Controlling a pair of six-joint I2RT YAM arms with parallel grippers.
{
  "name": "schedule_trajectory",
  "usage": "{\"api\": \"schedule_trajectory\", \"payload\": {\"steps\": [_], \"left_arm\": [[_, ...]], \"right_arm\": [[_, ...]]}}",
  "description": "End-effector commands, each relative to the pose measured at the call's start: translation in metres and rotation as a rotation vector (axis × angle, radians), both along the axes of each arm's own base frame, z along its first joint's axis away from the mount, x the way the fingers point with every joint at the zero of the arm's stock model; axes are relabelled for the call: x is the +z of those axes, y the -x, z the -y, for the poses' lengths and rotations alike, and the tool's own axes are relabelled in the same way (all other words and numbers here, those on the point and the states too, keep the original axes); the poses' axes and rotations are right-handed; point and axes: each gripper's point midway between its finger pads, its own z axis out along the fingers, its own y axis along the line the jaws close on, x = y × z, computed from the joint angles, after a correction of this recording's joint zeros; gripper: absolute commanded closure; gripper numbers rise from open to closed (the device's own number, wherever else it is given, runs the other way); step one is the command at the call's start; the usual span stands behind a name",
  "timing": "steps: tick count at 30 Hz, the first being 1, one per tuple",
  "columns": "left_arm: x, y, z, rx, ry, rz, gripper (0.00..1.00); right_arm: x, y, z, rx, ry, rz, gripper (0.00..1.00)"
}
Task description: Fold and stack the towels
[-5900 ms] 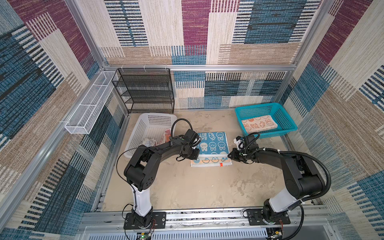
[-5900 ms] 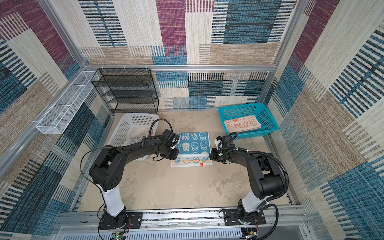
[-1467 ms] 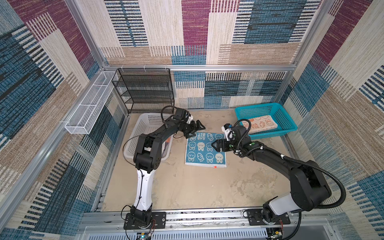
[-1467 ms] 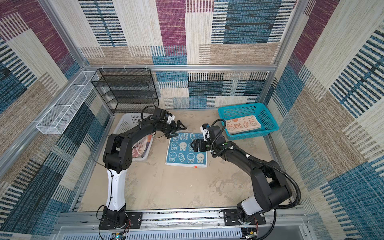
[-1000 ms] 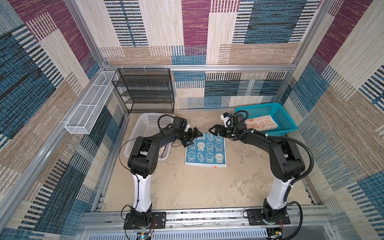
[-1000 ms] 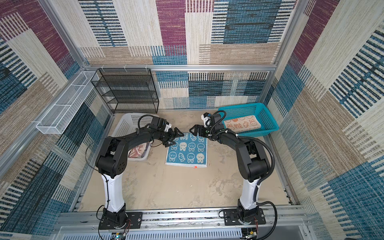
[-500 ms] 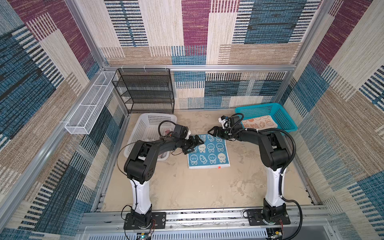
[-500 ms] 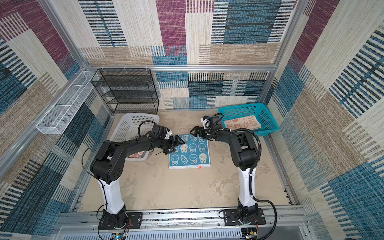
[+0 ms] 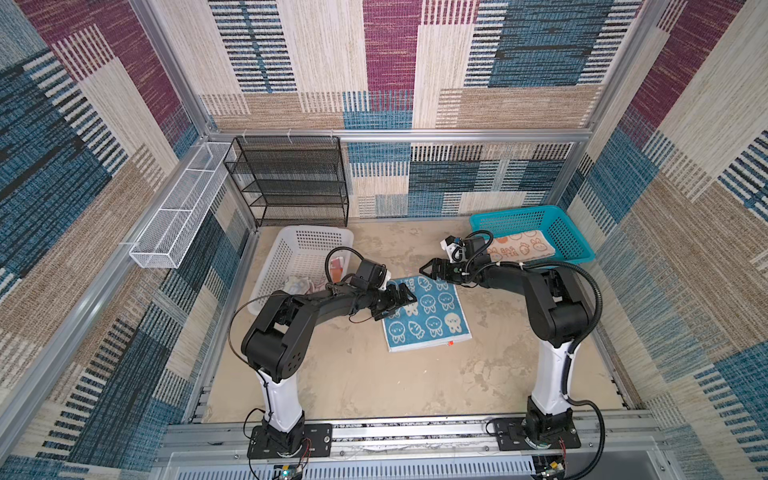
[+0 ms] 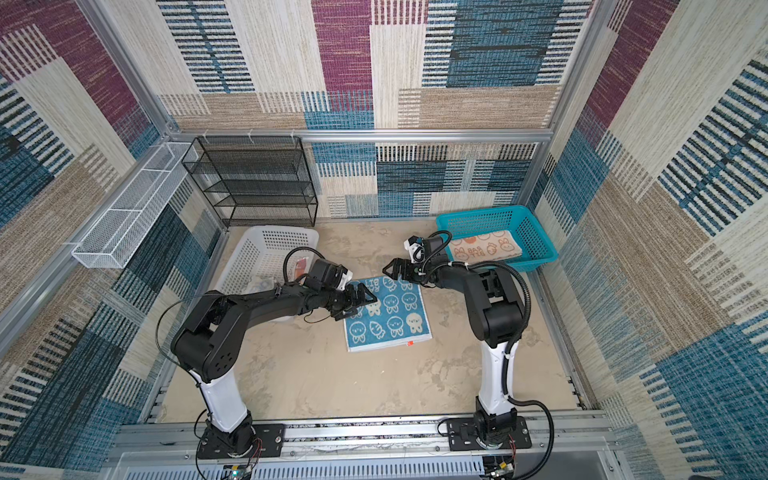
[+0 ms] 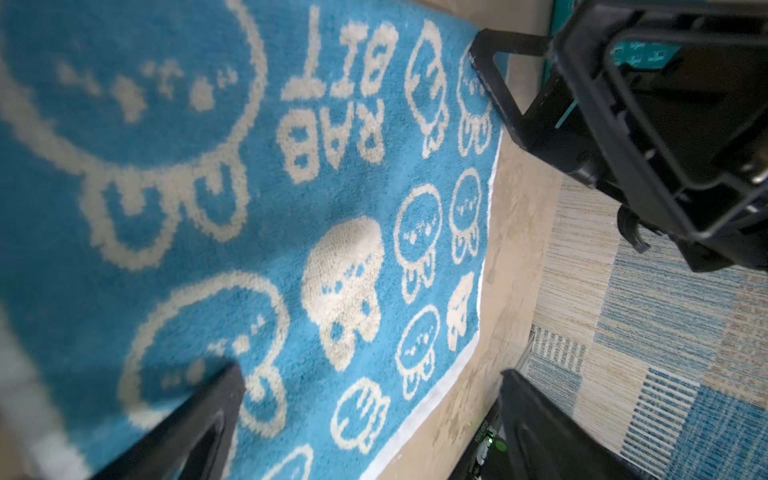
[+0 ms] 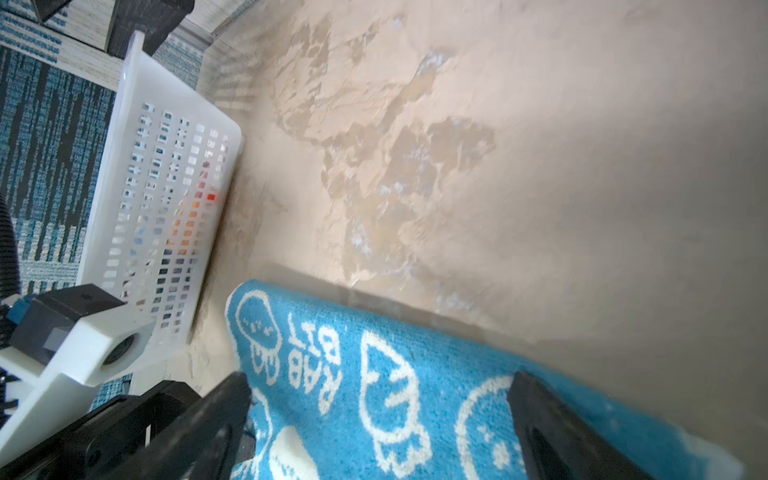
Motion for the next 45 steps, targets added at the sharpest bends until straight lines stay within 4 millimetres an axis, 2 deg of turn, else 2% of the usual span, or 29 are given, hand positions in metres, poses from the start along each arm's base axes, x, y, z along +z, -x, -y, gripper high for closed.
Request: {"api": "schedule_trajectory", "payload": {"steps": [1,5,9,15,18,21,27,36,41,45], "left_arm": [[0.024,-0.012,-0.012,0.047,-0.042,0.057,0.01],[0.045,-0.036,-0.011,0.024,-0.066,0.119,0.01],[0.037,-0.060,-0.001,-0.002,-0.086,0.122,0.01],[0.004,-0.079,0.004,-0.022,-0.139,0.090,0.01],[-0.016,-0.080,-0.006,-0.023,-0.190,0.060,0.01],[-0.024,-0.081,-0.019,-0.016,-0.238,0.059,0.01],[-0.024,-0.088,-0.040,-0.006,-0.301,0.075,0.01],[-0.003,-0.094,-0.056,-0.004,-0.345,0.125,0.01],[-0.001,-0.102,-0.059,-0.026,-0.358,0.148,0.01],[0.012,-0.109,-0.061,-0.028,-0.383,0.198,0.01]], "right_arm": [[0.033,-0.001,-0.001,0.011,-0.018,0.065,0.01],[0.056,-0.005,0.002,-0.012,-0.024,0.085,0.01],[0.055,-0.006,-0.003,-0.005,-0.052,0.069,0.01],[0.035,-0.010,-0.004,-0.007,-0.053,0.034,0.01],[0.019,-0.010,-0.002,-0.010,-0.039,0.010,0.01],[0.005,-0.009,0.001,-0.014,-0.024,-0.013,0.01],[-0.020,-0.004,0.008,-0.024,0.017,-0.053,0.01],[-0.038,-0.001,0.017,-0.040,0.074,-0.072,0.01],[-0.028,0.002,0.014,-0.019,0.054,-0.047,0.01],[0.004,-0.001,0.014,-0.010,0.057,0.020,0.01]]}}
